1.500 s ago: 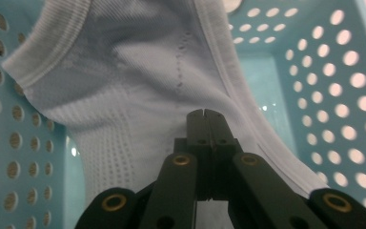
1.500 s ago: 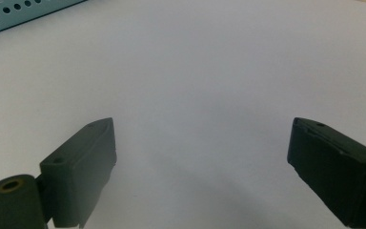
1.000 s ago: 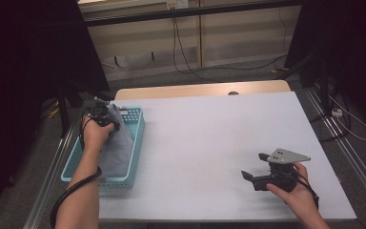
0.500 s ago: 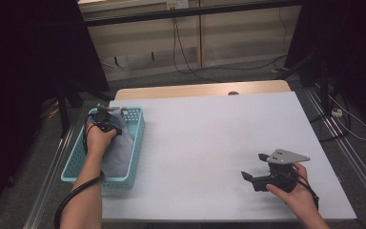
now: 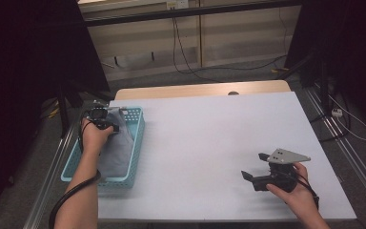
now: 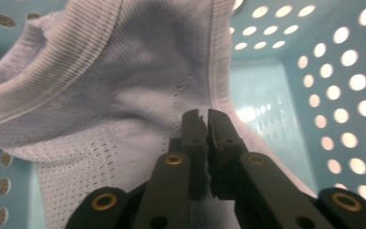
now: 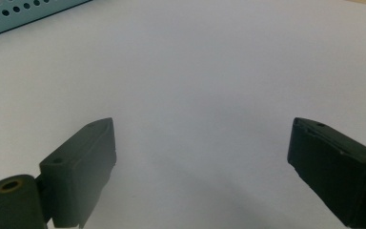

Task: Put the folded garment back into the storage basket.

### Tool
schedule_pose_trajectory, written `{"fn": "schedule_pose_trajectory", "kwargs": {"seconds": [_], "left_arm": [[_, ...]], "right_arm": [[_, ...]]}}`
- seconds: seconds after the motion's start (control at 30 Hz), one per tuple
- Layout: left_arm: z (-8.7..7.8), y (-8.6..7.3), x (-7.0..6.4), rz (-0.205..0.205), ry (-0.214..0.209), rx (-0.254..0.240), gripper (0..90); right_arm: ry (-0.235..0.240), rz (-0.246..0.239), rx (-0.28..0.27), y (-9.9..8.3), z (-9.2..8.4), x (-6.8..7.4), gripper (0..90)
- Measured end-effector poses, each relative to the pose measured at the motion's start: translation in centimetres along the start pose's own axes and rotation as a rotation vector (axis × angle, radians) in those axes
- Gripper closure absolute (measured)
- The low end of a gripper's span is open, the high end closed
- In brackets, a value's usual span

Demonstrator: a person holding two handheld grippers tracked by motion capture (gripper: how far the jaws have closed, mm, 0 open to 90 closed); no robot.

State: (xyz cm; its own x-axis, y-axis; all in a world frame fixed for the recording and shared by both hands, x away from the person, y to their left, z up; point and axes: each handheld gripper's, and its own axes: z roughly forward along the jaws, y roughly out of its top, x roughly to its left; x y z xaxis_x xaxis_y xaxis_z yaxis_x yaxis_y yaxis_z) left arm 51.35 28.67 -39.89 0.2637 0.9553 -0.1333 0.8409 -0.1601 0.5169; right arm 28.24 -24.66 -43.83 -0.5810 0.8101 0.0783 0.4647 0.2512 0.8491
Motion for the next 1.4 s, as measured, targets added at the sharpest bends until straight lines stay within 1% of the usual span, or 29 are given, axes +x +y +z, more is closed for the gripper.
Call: {"fn": "schedule_pose_trajectory", "kwargs": {"seconds": [0.03,0.1,0.13,0.23,0.33,0.37,0.4,0.47,0.53,0.57,0.63,0.73,0.87,0.97,1.0,1.03,1.07,1.1,1.17,1.2,1.23,1.33,1.4], "left_arm": [[0.0,0.0,0.0,0.000,0.000,0.000,85.7],[-0.5,0.0,-0.2,0.008,-0.009,0.016,84.0],[-0.6,0.0,-0.4,0.001,-0.009,0.010,82.6],[-1.1,0.0,-0.7,0.004,-0.013,0.002,80.0],[-1.6,0.0,-0.9,0.020,-0.018,0.009,77.4],[-1.6,0.0,-0.9,0.020,-0.018,0.009,77.0],[-1.7,-0.1,-1.2,0.021,-0.021,0.014,76.3],[-1.8,-0.2,-1.5,0.032,-0.024,0.027,74.2],[-1.8,-0.2,-1.6,0.031,-0.022,0.023,70.8],[-2.0,-0.1,-1.9,0.039,-0.030,0.022,69.3],[-2.2,-0.1,-2.1,0.034,-0.032,0.020,65.0],[-2.4,0.1,-2.5,0.043,-0.044,0.021,62.6],[-2.5,0.1,-2.8,0.050,-0.046,0.022,58.8],[-2.6,0.1,-3.3,0.068,-0.051,0.032,57.3],[-2.6,0.1,-3.3,0.068,-0.051,0.032,56.5],[-2.7,0.0,-3.7,0.073,-0.053,0.026,53.7],[-2.7,0.0,-3.7,0.073,-0.053,0.026,52.5],[-2.9,0.0,-3.9,0.078,-0.058,0.028,52.5],[-3.4,0.0,-4.5,0.098,-0.069,0.025,47.0],[-3.4,0.0,-4.5,0.098,-0.069,0.025,46.2],[-3.7,0.0,-5.0,0.111,-0.084,0.022,44.7],[-4.2,-0.1,-5.7,0.127,-0.116,0.008,40.4],[-4.5,-0.2,-6.2,0.141,-0.127,0.002,38.1]], "right_arm": [[0.000,0.000,0.000,0.0,0.0,0.0,9.1],[0.001,-0.002,0.001,0.0,0.0,0.0,9.1],[0.001,-0.003,-0.001,0.1,0.0,0.0,9.2],[0.001,-0.002,-0.004,0.2,-0.1,0.1,9.1],[0.002,-0.005,-0.003,0.2,0.0,0.2,9.1],[0.002,-0.007,-0.002,0.2,0.0,0.2,9.1],[0.003,-0.006,-0.003,0.2,0.0,0.2,9.0],[0.003,-0.004,-0.006,0.3,-0.1,0.2,9.0],[0.002,-0.001,-0.011,0.3,-0.2,0.1,9.0],[0.000,0.002,-0.013,0.3,-0.2,0.1,9.0],[-0.001,0.006,-0.013,0.3,-0.3,0.0,9.0],[0.002,0.003,-0.013,0.3,-0.2,0.0,8.9],[0.004,0.004,-0.014,0.3,-0.2,0.0,8.9],[0.002,0.003,-0.016,0.3,-0.2,-0.1,9.0],[0.002,0.003,-0.016,0.3,-0.2,-0.1,9.0],[0.002,0.002,-0.016,0.3,-0.2,-0.1,9.0],[0.003,0.003,-0.016,0.3,-0.2,-0.1,9.0],[0.003,0.003,-0.016,0.3,-0.2,-0.1,9.0],[0.005,0.002,-0.015,0.4,-0.1,-0.1,9.0],[0.005,0.002,-0.015,0.4,-0.1,-0.1,9.0],[0.004,0.001,-0.012,0.4,-0.1,0.0,9.0],[0.005,-0.003,-0.016,0.5,-0.1,0.0,8.9],[0.005,-0.003,-0.014,0.5,0.0,0.1,8.9]]}}
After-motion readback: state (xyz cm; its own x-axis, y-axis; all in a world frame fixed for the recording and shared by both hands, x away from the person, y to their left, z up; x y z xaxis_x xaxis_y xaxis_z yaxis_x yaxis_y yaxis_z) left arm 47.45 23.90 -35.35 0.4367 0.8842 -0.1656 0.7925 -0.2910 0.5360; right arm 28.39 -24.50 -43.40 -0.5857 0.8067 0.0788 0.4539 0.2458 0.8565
